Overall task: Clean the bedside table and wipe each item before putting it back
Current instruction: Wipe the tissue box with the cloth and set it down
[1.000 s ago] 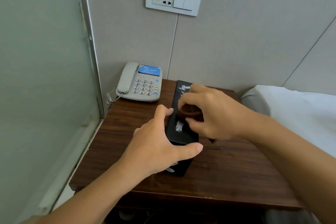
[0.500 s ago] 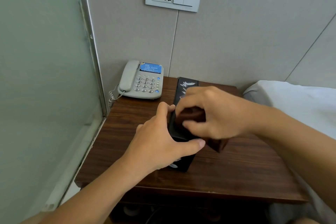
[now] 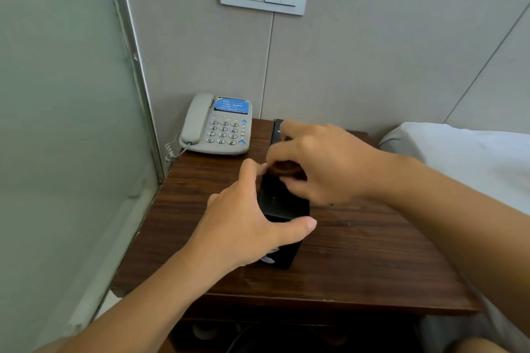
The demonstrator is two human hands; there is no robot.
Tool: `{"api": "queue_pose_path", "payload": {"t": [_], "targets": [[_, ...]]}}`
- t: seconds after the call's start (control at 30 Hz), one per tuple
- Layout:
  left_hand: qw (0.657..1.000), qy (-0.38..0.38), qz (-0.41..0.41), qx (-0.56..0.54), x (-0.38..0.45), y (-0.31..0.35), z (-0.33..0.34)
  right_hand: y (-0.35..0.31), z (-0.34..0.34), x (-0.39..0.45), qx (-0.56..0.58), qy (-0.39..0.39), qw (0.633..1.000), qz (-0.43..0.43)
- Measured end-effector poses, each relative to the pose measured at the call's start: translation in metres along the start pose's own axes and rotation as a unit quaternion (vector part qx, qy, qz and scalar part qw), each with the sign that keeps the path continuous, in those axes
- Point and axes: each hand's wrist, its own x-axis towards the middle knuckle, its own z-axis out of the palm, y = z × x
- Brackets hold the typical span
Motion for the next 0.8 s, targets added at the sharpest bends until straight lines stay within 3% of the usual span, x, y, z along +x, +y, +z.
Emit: {"api": "queue_pose_path", "payload": {"t": [0.1, 0.27, 0.33, 0.43, 0.57, 0.63, 0.73, 0.8], "targets": [[1.000, 0.001, 0.003, 0.002, -0.001, 0.001, -0.001, -0.016, -0.005, -0.010, 0.073, -0.060, 0.994, -0.063], [1.000, -0.002, -0.010, 0.008, -0.001, -0.001, 0.001, 0.009, 0.000, 0.006, -0.007, 0.010, 0.999, 0.045], [1.000, 0.000, -0.004, 0.001, -0.001, 0.000, 0.000, -0.003, 0.000, 0.000, -0.021, 0.004, 1.000, -0.005], [1.000, 0.001, 0.003, -0.002, -0.003, 0.001, 0.000, -0.019, -0.005, -0.010, 0.049, -0.055, 0.995, -0.068], [1.000, -0.001, -0.011, 0.005, -0.001, -0.001, 0.002, 0.005, -0.004, 0.005, 0.025, -0.010, 0.999, 0.024], [1.000, 0.000, -0.006, 0.001, 0.000, -0.001, 0.001, 0.000, -0.004, 0.002, 0.010, -0.004, 1.000, 0.004], [1.000, 0.001, 0.005, -0.010, -0.002, -0.001, 0.001, -0.023, -0.008, -0.008, 0.094, -0.073, 0.991, -0.069], [1.000, 0.002, -0.004, -0.009, -0.001, -0.002, 0.002, -0.014, -0.008, -0.001, 0.097, -0.057, 0.993, -0.043]]}}
